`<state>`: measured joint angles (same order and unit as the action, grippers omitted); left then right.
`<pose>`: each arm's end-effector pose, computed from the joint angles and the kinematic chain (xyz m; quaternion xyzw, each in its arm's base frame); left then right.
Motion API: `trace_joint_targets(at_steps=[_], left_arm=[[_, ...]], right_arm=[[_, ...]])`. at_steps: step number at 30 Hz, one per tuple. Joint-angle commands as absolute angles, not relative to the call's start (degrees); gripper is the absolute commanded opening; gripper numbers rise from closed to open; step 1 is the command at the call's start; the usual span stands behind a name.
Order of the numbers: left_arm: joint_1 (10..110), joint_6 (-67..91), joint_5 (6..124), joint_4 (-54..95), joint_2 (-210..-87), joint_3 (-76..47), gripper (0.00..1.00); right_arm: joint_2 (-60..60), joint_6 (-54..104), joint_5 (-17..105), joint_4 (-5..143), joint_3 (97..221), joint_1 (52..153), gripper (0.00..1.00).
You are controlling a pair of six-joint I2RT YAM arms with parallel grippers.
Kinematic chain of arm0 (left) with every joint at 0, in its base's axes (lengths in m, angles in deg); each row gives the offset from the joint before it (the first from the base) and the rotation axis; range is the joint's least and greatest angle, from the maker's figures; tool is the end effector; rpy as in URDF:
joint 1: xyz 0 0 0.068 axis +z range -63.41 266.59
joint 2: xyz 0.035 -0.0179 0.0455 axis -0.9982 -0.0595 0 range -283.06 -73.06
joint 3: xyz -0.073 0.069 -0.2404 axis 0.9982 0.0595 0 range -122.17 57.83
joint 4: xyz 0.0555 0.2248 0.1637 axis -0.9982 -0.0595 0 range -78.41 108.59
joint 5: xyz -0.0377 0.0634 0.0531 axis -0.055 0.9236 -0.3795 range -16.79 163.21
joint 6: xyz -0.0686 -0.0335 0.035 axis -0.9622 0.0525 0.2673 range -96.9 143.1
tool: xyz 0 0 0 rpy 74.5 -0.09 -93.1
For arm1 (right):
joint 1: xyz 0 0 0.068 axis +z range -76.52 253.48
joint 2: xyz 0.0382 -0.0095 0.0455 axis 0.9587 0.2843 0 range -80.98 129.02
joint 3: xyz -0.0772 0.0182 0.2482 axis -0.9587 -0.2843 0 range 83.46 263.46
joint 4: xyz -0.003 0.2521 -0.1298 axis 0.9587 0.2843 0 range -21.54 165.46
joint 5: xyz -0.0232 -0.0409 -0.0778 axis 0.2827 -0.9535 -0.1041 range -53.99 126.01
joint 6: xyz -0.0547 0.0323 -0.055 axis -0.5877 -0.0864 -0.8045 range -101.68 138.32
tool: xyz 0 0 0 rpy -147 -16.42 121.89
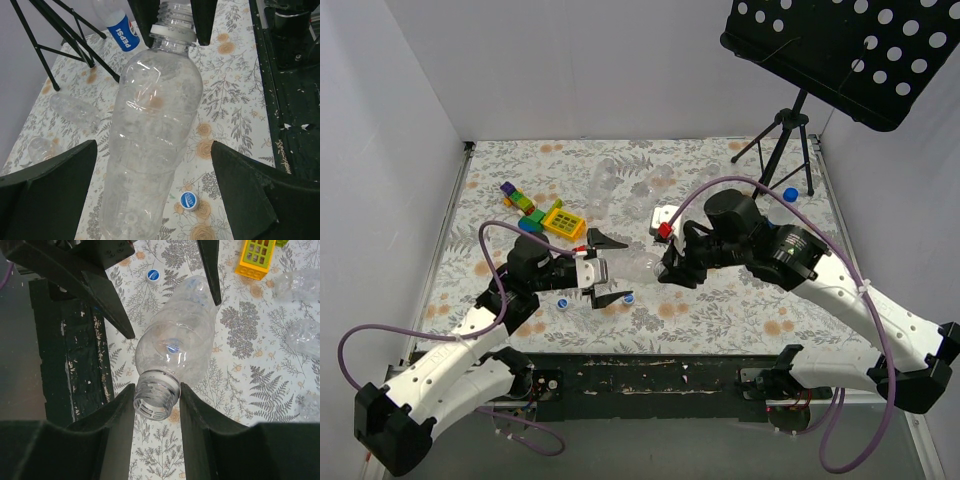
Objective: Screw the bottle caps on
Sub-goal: Pick up the plastic bottle at the center of the board.
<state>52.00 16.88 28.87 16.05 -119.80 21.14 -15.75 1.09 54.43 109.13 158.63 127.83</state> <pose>0.1734 -0.1821 0.2812 0.4058 0.6428 -0.4779 0.4401 0.1515 0.2512 0.3736 -0.5659 0.6497 0.2872 0.4185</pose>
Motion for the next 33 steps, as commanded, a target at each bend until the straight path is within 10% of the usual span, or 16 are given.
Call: trace_joint_targets(at_steps=[1,33], left_arm=[[51.3,14.7,25.3,20.3,-119.0,22.5,0.97],[49.8,9.8,21.7,24.0,-126.5,22.1,0.69]], right_arm=[[-15.1,0.3,58.3,110.1,162.7,127.6,0.01],[-11.5,0.9,61.5,113.2,167.8,126.6,0.01]])
